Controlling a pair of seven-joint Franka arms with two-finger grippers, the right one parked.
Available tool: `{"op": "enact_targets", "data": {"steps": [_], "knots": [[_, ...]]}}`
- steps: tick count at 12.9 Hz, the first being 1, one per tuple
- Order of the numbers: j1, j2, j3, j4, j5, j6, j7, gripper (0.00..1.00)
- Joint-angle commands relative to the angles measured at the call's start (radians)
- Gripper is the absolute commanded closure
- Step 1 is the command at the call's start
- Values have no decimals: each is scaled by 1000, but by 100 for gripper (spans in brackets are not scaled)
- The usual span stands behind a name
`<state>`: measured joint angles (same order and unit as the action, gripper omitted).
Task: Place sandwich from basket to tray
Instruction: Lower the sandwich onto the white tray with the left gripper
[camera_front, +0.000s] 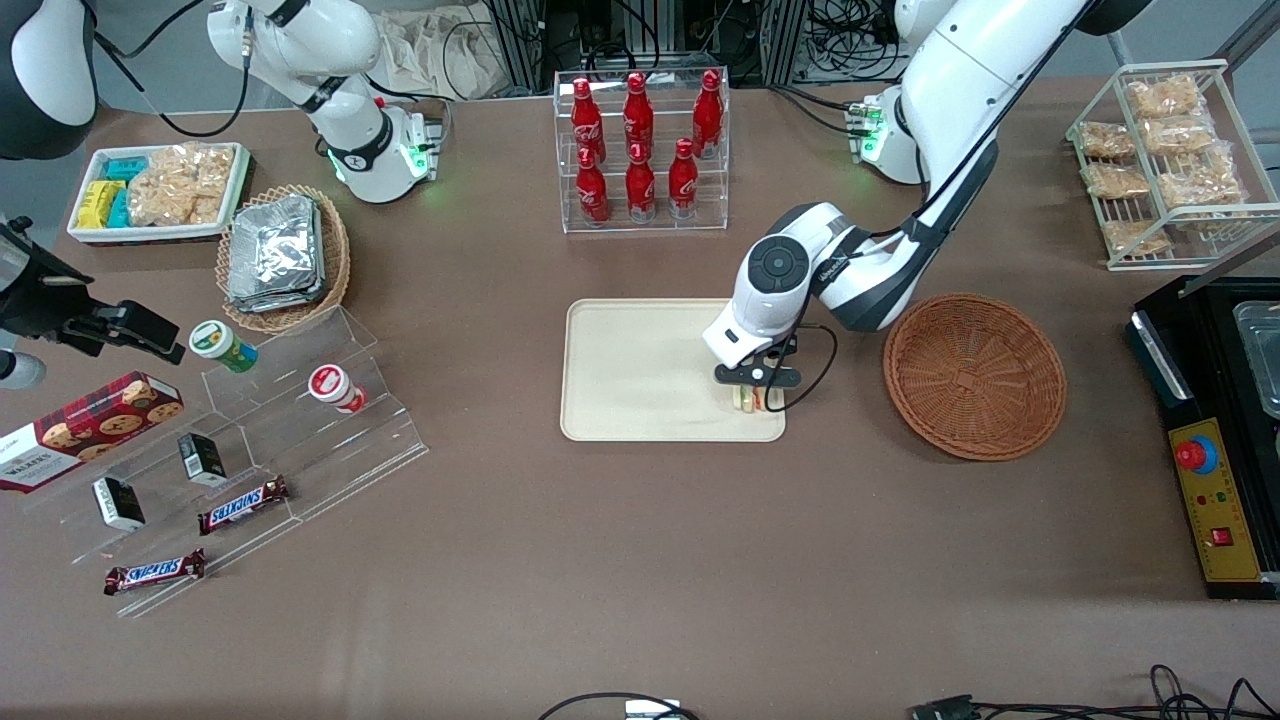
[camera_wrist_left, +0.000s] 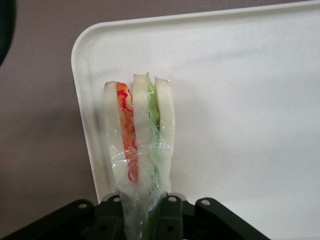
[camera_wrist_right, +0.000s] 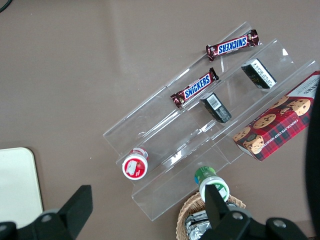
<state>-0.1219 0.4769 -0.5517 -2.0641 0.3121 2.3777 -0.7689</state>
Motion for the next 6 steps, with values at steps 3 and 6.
{"op": "enact_targets", "data": {"steps": [3,6], "knots": [[5,0,-4,9,15,0,-75,0],[5,-9,-5,10,13,-17,-75,0]]}}
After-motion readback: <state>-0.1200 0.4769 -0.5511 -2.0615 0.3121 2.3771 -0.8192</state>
